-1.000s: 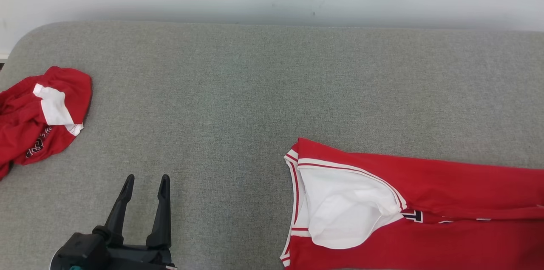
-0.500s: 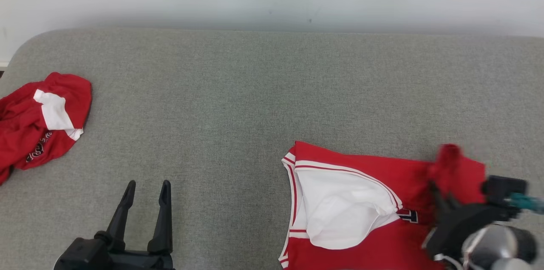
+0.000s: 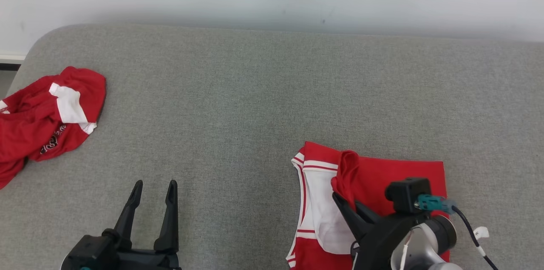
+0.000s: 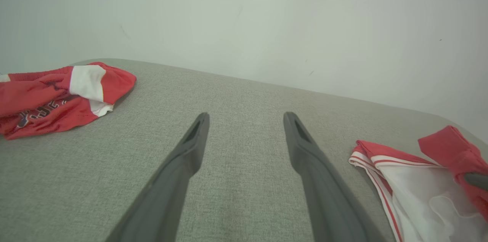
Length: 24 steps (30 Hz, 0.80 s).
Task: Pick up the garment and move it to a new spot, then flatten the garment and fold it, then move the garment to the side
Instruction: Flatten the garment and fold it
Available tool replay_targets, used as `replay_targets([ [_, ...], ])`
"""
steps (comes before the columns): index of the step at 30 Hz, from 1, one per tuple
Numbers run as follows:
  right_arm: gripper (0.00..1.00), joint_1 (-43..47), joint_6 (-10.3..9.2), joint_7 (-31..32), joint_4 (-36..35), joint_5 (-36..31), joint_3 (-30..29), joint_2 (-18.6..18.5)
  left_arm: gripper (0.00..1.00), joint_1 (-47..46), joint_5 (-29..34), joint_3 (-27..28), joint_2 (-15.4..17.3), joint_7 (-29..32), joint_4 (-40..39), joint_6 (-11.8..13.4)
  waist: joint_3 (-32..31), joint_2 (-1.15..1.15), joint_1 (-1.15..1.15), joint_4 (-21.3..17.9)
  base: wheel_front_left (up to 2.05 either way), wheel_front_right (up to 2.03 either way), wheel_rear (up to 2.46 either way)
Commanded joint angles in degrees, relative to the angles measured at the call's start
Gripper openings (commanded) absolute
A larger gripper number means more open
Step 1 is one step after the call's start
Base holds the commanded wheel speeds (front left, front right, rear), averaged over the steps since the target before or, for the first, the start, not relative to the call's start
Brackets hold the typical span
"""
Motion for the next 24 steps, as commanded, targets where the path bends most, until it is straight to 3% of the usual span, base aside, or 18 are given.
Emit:
replay_targets([
  [1,0.00,-1.08,-0.10,-0.25,0.59,0.47,0.73,-0.05,1.00,-0.30,-0.35,0.06,-0.18,-0.04,0.28,-0.25,0.10,0.00,0.00,0.13,0.00,0.00,0.00],
  [10,0.00,-5.36,-0.10,-1.73,7.39,-0.89,2.35,-0.03,1.00,-1.27,-0.23,-0.30,-0.78,-0.13,1.14,-0.79,0.39,0.00,0.00,0.91,0.00,0.00,0.00],
  [11,0.84,-5.87,-0.10,-2.21,8.74,0.69,3.22,-0.01,1.00,-1.29,-0.21,-0.37,-0.87,-0.15,1.32,-0.91,0.41,0.00,0.00,1.14,0.00,0.00,0.00],
  [12,1.00,-6.09,-0.10,-2.58,9.27,1.44,3.09,-0.03,1.00,-1.26,-0.18,-0.36,-0.90,-0.16,1.45,-0.91,0.39,0.00,0.00,1.25,0.00,0.00,0.00],
  [19,1.00,-5.36,-0.10,-4.72,7.00,8.69,2.16,-0.08,1.00,-0.14,-0.10,-0.09,-0.88,-0.20,1.94,-1.33,-0.66,0.00,0.00,1.83,0.00,0.00,0.00],
  [24,1.00,-1.44,-0.10,-5.02,-0.33,3.94,-8.43,-0.05,1.00,1.45,-0.14,0.44,-0.81,-0.21,1.45,-1.67,-1.90,0.00,0.00,1.97,0.00,0.00,0.00],
])
